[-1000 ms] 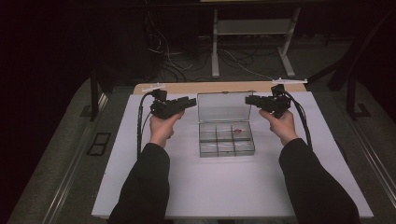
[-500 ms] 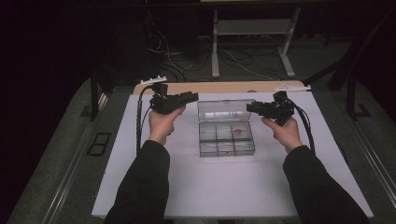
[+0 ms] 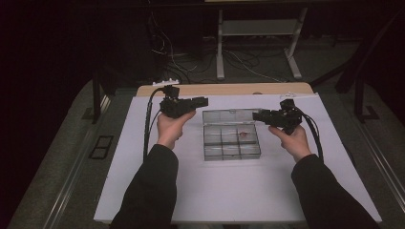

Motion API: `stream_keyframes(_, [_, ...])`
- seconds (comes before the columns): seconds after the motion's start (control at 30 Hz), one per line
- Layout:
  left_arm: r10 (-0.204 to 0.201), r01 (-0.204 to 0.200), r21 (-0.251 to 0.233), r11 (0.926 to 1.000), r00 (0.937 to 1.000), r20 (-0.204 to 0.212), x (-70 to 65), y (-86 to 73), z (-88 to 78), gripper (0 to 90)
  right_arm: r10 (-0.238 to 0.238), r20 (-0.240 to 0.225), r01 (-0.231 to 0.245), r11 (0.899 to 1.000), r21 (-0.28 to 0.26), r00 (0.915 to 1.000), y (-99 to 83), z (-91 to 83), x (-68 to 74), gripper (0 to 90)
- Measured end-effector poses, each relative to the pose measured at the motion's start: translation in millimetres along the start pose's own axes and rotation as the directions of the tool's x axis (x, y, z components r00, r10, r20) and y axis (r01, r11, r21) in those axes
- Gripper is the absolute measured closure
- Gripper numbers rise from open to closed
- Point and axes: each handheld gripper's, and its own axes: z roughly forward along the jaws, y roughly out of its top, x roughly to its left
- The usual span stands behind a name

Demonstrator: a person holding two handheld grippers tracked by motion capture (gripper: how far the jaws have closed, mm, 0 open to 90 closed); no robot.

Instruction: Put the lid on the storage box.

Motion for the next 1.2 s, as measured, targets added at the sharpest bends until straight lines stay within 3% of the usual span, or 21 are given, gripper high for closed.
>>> stream_keyframes(0.3, [0.036,-0.037,0.064,0.9973,0.9992,0.016,-0.2,-3.8,4.6,81.9,-0.001,-0.006,0.001,1.000,0.012,1.0000,-8.5,-1.9,2.5,56.7])
stream_keyframes(0.43, [0.054,-0.056,0.113,0.9920,0.9984,0.018,-2.7,-7.6,7.1,88.3,-0.002,-0.004,0.002,1.000,0.016,1.0000,-11.2,-3.1,3.7,56.7])
stream_keyframes(0.6, [0.091,-0.094,0.168,0.9813,0.9956,0.026,-7.2,-13.2,8.8,88.4,0.002,-0.005,-0.002,1.000,0.014,1.0000,-14.4,-4.0,4.7,56.7])
stream_keyframes(0.67, [0.097,-0.100,0.176,0.9792,0.9950,0.023,-8.4,-15.7,8.7,88.4,0.002,-0.006,-0.002,1.000,0.014,1.0000,-15.9,-4.4,5.0,56.7])
stream_keyframes(0.83, [0.077,-0.082,0.165,0.9829,0.9965,0.033,-10.8,-20.8,7.8,88.4,0.018,-0.013,-0.018,1.000,0.016,0.9998,-20.0,-5.1,5.8,54.8])
stream_keyframes(1.2, [0.137,-0.141,0.190,0.9715,0.9899,0.036,-15.7,-36.2,6.3,88.4,0.026,-0.012,-0.025,0.999,0.033,0.9996,-32.1,-9.2,12.4,50.5])
